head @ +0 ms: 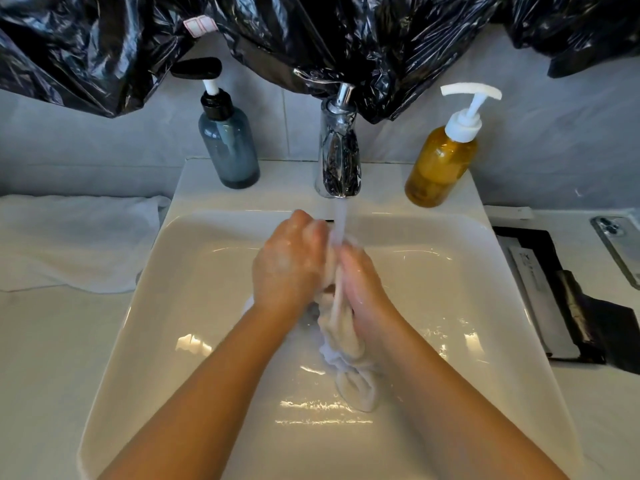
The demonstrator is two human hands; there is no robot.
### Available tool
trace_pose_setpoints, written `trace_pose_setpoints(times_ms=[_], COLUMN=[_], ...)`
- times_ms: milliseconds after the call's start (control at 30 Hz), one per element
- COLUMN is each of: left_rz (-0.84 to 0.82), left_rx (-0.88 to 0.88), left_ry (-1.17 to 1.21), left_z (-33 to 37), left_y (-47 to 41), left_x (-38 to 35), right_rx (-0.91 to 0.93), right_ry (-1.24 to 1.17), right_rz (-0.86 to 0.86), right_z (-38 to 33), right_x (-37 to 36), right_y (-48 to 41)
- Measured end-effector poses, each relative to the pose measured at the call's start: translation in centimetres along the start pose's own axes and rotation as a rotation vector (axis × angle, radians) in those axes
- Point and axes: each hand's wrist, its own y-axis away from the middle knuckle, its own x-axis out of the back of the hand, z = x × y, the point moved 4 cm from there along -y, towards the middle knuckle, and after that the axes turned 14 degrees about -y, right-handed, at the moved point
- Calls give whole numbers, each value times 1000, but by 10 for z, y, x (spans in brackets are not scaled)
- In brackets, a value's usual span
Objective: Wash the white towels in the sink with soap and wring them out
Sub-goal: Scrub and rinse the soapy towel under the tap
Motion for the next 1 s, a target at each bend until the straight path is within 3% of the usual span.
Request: trace_pose_setpoints(times_ms=[67,200,267,367,433,533,633,700,833,933,1000], left_rz=[-72,-507,-643,-583,-556,-511,-426,-415,-429,-409,-280], left_rx=[30,-343,-386,-256,-267,-242,-202,-132,-52,-10,57], left_ry=[40,30,-28,-126,-142,140,470,615,763,855,779], left_z=[-23,-14,2,9,11,8,0,-9,-23,-17,-5], left_y=[-17,-9,-3,-19,-27,-31,-30,-26,-11,0,6], left_x=[9,24,24,22,24,29,35,33,19,12,4], right_rx=[67,180,199,262,318,243,2,-10,9,-14,-56], right_ry=[239,408,497,464,449,571,677,546,-83,-247,-268], right_rz=[-113,-222,-267,-296,-263,-201,-248,-221,-283,-296,-182], right_z=[-14,-46,-52,-55,-53,-38,-22,-28,-40,-40,-30], right_x=[7,8,3,5,16,31,41,47,55,46,33], right_y=[7,18,16,17,18,12,8,9,10,-1,-6])
